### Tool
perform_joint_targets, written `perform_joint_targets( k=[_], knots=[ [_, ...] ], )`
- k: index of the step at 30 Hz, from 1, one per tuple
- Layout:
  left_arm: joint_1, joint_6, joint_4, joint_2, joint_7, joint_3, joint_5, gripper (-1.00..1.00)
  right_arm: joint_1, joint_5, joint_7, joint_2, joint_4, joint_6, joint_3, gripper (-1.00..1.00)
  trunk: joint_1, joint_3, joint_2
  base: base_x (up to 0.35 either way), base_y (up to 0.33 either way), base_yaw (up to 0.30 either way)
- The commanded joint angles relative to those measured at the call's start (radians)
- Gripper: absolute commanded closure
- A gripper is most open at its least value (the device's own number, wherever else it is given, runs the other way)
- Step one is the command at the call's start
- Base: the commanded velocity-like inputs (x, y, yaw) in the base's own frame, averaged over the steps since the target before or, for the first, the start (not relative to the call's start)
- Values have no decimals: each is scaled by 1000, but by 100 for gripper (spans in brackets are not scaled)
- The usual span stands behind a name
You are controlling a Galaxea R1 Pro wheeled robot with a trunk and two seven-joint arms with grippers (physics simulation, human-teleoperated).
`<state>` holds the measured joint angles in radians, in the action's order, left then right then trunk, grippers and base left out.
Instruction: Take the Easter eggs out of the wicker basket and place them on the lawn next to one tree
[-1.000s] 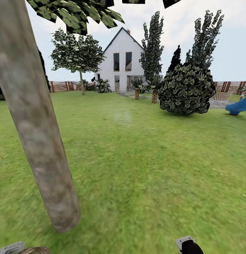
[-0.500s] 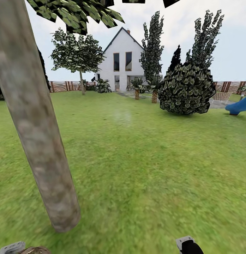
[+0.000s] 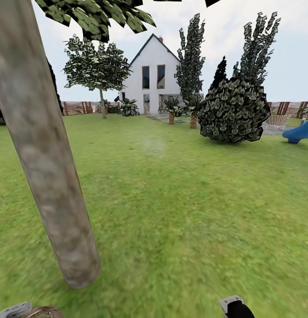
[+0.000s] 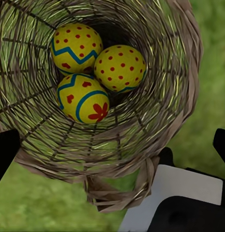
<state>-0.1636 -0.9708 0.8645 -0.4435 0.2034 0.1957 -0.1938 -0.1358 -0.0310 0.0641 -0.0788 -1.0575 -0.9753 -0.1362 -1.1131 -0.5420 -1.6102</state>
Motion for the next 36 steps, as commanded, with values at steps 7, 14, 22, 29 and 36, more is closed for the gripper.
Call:
perform_joint_targets(
  k=[7, 14, 22, 29, 36],
  knots=[
    [-1, -5, 1, 0, 4, 1, 0, -100, -1, -3, 2, -1, -1, -5, -3, -100, -27, -23, -50, 0, 0, 0],
    [-1, -5, 1, -1, 16, 4, -1, -100, -1, -3, 2, -1, 0, -5, -3, -100, -54, -45, -99, 0, 0, 0],
    [-1, -5, 2, -3, 46, 3, 0, -100, -1, -3, 2, -1, 1, -5, -3, -100, -84, -70, -155, 0, 0, 0],
    [-1, -4, 2, -3, 45, 2, 0, -100, -1, -3, 2, 0, 2, -5, -3, -100, -96, -80, -176, 0, 0, 0],
    [-1, -4, 2, -3, 45, 2, 2, -100, -1, -3, 2, 0, 2, -5, -3, -100, -123, -101, -225, 0, 0, 0]
  ],
)
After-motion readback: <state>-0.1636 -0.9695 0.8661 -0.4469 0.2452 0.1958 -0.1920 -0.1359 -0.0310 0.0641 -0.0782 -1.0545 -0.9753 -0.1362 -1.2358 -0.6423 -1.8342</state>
